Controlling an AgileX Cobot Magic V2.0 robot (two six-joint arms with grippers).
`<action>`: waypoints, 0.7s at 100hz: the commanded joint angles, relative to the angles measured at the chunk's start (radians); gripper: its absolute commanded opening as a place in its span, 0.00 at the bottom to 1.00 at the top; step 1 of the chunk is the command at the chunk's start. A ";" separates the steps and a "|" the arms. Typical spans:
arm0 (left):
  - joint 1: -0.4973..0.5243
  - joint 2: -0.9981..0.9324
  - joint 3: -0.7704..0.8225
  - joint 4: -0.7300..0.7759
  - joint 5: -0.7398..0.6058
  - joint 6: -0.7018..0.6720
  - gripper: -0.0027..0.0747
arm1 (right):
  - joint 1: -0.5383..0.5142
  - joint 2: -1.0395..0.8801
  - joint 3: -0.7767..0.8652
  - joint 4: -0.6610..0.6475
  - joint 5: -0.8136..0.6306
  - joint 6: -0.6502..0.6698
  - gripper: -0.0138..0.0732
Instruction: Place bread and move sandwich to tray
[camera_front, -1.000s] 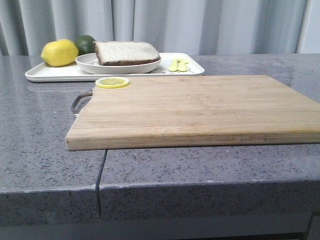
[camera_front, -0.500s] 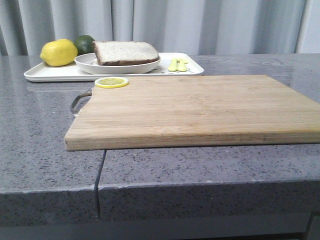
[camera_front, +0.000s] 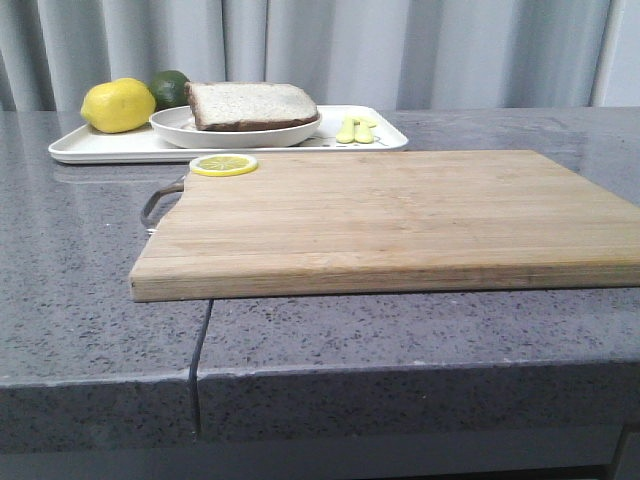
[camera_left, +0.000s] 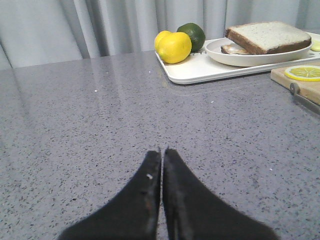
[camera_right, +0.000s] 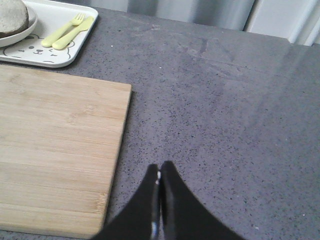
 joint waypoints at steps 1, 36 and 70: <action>0.002 -0.030 0.014 -0.010 -0.075 0.001 0.01 | -0.004 0.000 -0.026 -0.014 -0.076 -0.005 0.08; 0.002 -0.030 0.014 -0.010 -0.075 0.001 0.01 | 0.102 -0.108 0.192 -0.092 -0.485 0.022 0.08; 0.002 -0.030 0.014 -0.010 -0.075 0.001 0.01 | 0.102 -0.336 0.466 -0.173 -0.576 0.241 0.08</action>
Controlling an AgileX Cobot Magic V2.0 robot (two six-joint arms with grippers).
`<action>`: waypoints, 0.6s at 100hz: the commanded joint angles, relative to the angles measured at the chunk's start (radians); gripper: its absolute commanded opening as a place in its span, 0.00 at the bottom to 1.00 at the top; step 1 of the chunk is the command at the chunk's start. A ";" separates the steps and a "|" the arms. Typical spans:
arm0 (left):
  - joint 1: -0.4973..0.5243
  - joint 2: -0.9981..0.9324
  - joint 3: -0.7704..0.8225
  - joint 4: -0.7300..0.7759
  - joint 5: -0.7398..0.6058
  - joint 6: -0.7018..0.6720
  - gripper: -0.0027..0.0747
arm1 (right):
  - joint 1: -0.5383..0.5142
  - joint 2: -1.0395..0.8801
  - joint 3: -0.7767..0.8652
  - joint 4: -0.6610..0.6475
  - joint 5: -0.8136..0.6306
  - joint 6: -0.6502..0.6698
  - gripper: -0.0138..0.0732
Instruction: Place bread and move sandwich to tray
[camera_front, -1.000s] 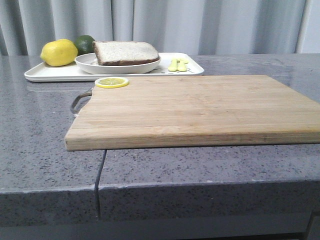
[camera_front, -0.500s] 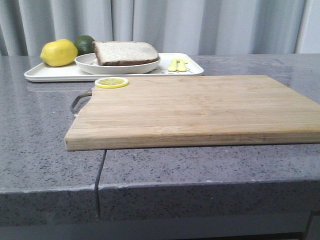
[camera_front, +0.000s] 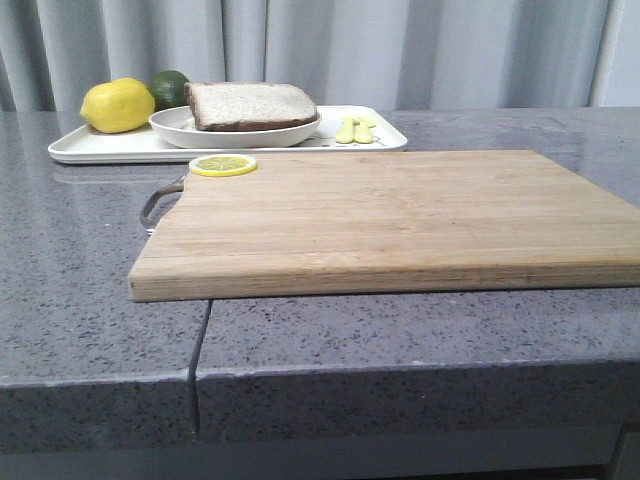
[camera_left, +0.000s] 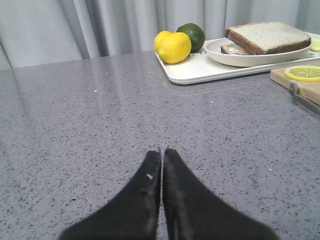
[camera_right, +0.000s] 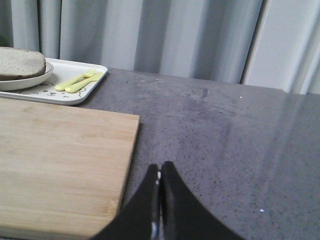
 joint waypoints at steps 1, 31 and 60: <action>0.002 -0.030 0.014 -0.010 -0.075 0.001 0.01 | -0.001 -0.057 0.020 -0.028 -0.096 0.053 0.08; 0.002 -0.030 0.014 -0.010 -0.075 0.001 0.01 | -0.001 -0.260 0.100 -0.027 -0.017 0.081 0.08; 0.002 -0.030 0.014 -0.010 -0.075 0.001 0.01 | -0.001 -0.256 0.100 -0.028 0.051 0.084 0.08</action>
